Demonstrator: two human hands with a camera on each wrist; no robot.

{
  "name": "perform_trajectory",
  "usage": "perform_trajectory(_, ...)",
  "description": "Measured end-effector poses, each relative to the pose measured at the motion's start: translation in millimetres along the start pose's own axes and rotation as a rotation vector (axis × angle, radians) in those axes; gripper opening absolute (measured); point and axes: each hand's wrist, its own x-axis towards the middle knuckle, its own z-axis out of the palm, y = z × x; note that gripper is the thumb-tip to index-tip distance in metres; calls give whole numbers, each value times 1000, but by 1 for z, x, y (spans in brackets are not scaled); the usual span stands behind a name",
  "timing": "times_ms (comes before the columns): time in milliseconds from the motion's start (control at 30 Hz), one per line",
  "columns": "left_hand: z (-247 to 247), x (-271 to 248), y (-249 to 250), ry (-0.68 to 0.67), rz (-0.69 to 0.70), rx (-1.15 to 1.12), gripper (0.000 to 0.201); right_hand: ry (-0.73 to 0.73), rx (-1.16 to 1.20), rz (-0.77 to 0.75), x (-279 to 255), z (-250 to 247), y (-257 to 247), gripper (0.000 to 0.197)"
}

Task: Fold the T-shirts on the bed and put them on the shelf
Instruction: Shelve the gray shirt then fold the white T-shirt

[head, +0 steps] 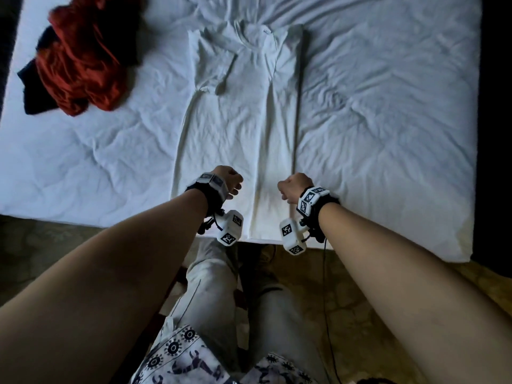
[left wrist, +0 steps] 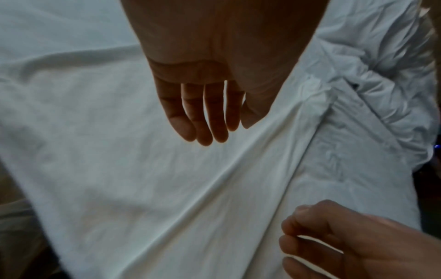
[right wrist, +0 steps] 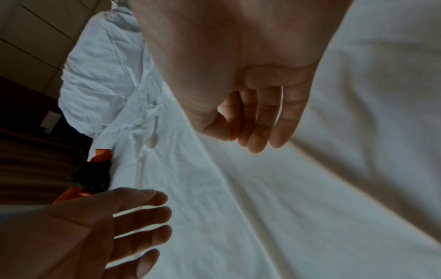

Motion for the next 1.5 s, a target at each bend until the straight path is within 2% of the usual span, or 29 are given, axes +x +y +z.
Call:
perform_trajectory(167,-47,15,38,27,28,-90,14,33,72,-46,25,-5,-58,23)
perform_trajectory(267,-76,34,56,35,16,-122,20,39,91,-90,42,-8,-93,17)
perform_trajectory(533,-150,93,114,91,15,-181,12,71,119,-109,100,-7,-180,14)
perform_trajectory(667,-184,127,138,129,19,-155,11,80,72,-153,135,-4,-217,6)
perform_trajectory(767,-209,177,143,159,2,-86,14,96,-2,-176,161,-3,-243,25)
perform_trajectory(833,-220,248,127,186,-36,-50,22,130,-56,-215,179,-1,-257,32)
perform_trajectory(867,-223,266,126,195,-58,-54,28,142,-88,-242,189,2,-263,34)
perform_trajectory(900,-224,269,132,201,-75,-75,34,146,-119,-265,196,5,-268,38)
perform_trajectory(1000,-228,231,170,183,-57,-216,48,148,-167,-315,217,11,-277,49)
perform_trajectory(1067,-229,232,179,165,-74,-304,51,155,-219,-361,227,15,-280,58)
perform_trajectory(1133,-231,241,182,173,-87,-327,48,187,-288,-394,236,19,-283,66)
perform_trajectory(1200,-235,250,183,186,-75,-243,42,223,-365,-398,244,23,-285,70)
perform_trajectory(1300,-238,259,184,143,-50,-197,12,213,-485,-360,252,25,-286,74)
perform_trajectory(1400,-237,263,182,133,-45,-275,15,172,-517,-321,257,23,-288,77)
perform_trajectory(1500,-235,258,183,147,49,-249,8,139,-476,-290,255,19,-294,76)
